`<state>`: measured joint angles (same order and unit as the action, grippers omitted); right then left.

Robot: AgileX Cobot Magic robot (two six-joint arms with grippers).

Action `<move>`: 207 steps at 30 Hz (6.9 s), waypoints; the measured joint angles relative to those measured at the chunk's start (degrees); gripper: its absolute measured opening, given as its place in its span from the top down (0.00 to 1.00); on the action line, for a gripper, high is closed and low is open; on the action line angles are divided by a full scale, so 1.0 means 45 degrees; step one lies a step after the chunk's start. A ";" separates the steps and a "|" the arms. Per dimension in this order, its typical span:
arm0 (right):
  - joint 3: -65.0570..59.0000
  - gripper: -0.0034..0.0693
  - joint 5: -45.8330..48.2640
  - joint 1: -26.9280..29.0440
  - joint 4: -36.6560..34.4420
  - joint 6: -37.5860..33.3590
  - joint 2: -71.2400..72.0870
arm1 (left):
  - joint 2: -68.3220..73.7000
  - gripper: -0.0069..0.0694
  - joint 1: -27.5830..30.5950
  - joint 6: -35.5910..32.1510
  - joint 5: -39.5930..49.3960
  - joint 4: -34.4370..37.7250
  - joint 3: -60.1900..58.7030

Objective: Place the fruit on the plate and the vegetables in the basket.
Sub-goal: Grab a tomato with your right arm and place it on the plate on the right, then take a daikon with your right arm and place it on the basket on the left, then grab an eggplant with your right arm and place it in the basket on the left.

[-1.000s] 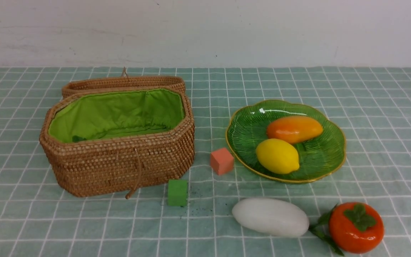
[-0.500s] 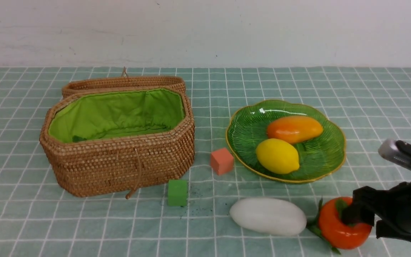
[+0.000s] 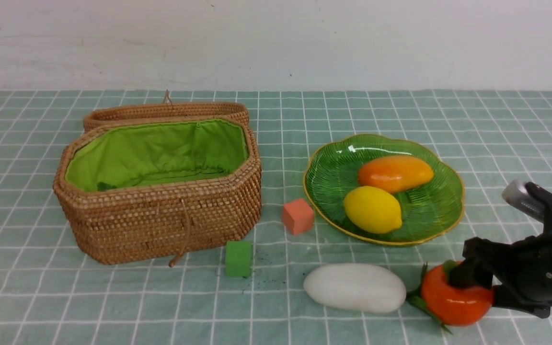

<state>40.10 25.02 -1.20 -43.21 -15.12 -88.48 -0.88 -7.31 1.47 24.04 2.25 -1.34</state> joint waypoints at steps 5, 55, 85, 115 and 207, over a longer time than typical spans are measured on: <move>0.0163 0.28 0.0400 0.0000 0.0268 -0.0186 0.0135 | 0.0000 0.79 0.0000 0.0000 0.0000 0.0000 0.0000; 0.5249 0.15 0.3156 -0.1300 0.0371 -0.8222 -0.0142 | 0.0000 0.73 0.0000 0.0000 0.0000 -0.0055 0.0000; 0.5249 0.19 0.2357 -0.6571 0.7502 -0.8355 -0.3069 | 0.0000 0.72 0.0000 0.0000 0.0000 -0.0108 0.0000; 1.4995 0.24 0.2678 -0.6671 -0.1464 -1.2142 -0.5595 | 0.0000 0.69 0.0000 0.0000 0.0000 -0.0143 0.0000; 1.5167 0.40 -0.4365 -0.9898 0.5221 -0.8605 -0.6953 | 0.0000 0.60 0.0015 0.0000 0.0000 -0.0143 0.0000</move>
<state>108.35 5.38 -45.74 -19.71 -53.85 -119.77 -0.88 -7.25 1.47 24.04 1.61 -1.34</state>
